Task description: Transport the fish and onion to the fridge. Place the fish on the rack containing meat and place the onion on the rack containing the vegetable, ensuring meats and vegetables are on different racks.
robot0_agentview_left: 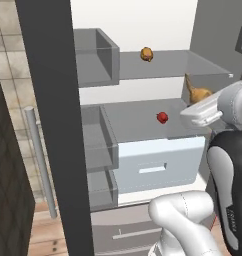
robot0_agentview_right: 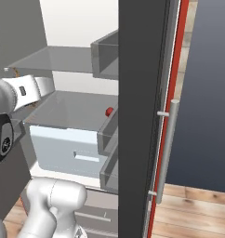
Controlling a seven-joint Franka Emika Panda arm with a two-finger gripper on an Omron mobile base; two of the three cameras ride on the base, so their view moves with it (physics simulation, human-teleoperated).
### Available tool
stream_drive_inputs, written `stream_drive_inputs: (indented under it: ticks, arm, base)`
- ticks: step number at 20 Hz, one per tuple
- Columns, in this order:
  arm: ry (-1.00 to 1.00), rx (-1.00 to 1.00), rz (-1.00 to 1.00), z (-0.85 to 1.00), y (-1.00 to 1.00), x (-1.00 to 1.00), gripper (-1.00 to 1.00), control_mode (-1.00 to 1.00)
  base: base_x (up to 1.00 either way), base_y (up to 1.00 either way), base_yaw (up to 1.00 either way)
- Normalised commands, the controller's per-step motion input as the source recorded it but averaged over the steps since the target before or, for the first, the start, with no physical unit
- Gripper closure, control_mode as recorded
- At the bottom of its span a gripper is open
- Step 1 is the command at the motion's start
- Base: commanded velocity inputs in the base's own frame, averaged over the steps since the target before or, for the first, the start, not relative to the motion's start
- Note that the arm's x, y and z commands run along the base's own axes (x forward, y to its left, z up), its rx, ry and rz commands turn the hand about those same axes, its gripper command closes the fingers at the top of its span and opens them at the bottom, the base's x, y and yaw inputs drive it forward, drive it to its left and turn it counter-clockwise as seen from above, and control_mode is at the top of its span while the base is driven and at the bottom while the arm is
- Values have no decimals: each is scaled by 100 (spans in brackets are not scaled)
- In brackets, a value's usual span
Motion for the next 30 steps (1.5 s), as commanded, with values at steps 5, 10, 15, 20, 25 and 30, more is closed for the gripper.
stream_drive_inputs:
  ticks: [5,10,15,20,25,30]
  arm:
    - [3,0,7,36,0,46,100,-100]
    - [11,0,5,37,0,27,100,-100]
    - [23,0,0,6,0,39,100,-100]
    - [21,0,0,0,0,31,100,-100]
    - [10,0,0,0,0,4,100,-100]
    - [10,0,0,-1,0,15,100,-100]
  base:
    - [0,0,0]
    - [0,0,0]
    - [0,0,0]
    - [0,0,0]
    - [0,0,0]
    - [0,0,0]
